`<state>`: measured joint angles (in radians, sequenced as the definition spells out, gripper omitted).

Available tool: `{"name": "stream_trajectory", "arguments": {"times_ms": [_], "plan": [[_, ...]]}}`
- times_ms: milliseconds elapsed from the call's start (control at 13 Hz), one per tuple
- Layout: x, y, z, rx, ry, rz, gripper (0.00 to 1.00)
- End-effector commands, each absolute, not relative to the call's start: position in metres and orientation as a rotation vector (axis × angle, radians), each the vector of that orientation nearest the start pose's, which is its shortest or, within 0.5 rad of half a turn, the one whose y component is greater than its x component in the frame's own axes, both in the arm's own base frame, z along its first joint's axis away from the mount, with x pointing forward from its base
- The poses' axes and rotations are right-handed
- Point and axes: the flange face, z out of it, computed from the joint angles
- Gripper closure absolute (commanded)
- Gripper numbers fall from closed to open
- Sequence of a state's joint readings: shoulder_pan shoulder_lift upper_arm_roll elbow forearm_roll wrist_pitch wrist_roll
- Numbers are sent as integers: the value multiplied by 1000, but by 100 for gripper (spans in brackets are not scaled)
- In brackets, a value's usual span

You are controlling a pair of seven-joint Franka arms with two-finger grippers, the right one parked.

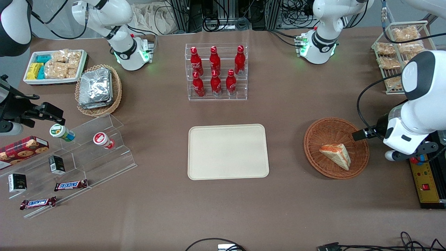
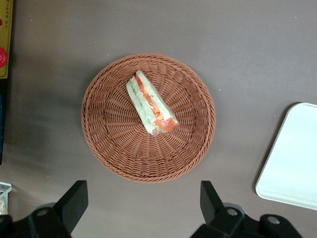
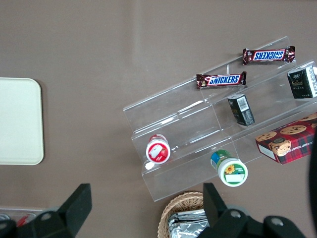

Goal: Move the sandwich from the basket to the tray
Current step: 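Lower the open left gripper over the sandwich in the wicker basket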

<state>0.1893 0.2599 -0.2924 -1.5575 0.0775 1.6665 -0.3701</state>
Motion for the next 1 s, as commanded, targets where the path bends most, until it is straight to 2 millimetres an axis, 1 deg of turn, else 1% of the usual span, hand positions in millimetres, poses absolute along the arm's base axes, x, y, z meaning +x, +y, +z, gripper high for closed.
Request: {"name": "stream_trajectory", "arguments": {"times_ms": [0, 77, 154, 308, 462, 615, 769, 846, 923], "plan": [[629, -42, 482, -3049, -430, 221, 0], [629, -49, 483, -3048, -410, 215, 0], [630, -51, 480, -3048, -403, 221, 0], [633, -49, 473, -3033, -443, 230, 0], [635, -48, 456, -2982, -511, 229, 0], [636, -53, 428, -2949, -723, 161, 0], [634, -53, 400, -2887, -971, 126, 0], [635, -51, 384, -2877, -1014, 119, 0], [636, -49, 370, -2887, -1019, 106, 0]]}}
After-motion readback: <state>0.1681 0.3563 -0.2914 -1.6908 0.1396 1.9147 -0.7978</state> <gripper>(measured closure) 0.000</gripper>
